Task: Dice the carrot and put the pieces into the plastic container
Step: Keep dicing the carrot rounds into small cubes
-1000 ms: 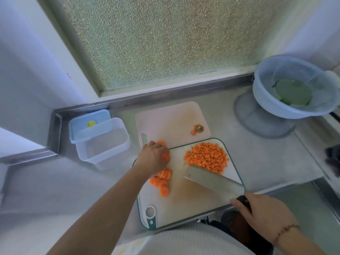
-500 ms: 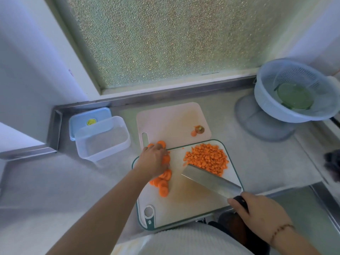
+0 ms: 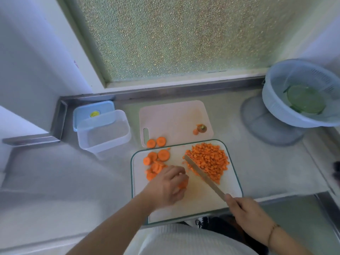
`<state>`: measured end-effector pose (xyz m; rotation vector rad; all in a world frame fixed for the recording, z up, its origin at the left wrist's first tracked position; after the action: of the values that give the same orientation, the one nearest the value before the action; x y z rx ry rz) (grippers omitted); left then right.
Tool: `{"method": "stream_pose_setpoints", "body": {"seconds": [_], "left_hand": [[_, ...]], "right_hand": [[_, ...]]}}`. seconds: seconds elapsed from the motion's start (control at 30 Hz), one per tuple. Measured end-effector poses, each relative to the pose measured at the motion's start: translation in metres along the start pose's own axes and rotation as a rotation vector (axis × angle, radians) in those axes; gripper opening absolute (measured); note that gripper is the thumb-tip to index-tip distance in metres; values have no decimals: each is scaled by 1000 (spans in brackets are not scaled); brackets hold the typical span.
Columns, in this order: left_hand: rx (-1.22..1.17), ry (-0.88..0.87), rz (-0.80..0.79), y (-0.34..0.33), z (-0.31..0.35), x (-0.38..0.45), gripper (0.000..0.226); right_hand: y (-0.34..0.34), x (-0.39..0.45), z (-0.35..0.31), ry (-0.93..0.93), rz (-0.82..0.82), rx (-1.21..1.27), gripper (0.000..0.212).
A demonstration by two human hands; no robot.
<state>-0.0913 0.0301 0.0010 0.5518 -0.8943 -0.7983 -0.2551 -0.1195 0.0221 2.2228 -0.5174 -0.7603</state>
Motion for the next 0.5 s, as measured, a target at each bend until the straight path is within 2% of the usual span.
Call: {"method": "stream_pose_setpoints", "body": {"seconds": [0.07,0.2,0.3,0.5], "left_hand": [[24,33,44,-18,8,-13,24],[123,244,155,-30,7,-29,26],[156,315,240,-31,14,-36,23],[179,362,305,-42,31,-48,15]], "right_hand": [[-8,6,3,5,-87,-25,59],[-18,14,20,38,-216,-82,61],[-24,20,28,62,-297,-103,62],[-14,42,36,13,-270,-23,65]]}}
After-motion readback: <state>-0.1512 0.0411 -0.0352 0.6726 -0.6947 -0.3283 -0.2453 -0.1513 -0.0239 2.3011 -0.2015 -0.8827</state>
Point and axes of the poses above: each hand's wrist, its own x-axis towards the middle knuckle, its own y-axis out of the back of the hand, z = x × y, the point moved 8 cm from there along x, towards the middle knuckle, and after that the axes turned 10 degrees about z, right-handed, at the moved point
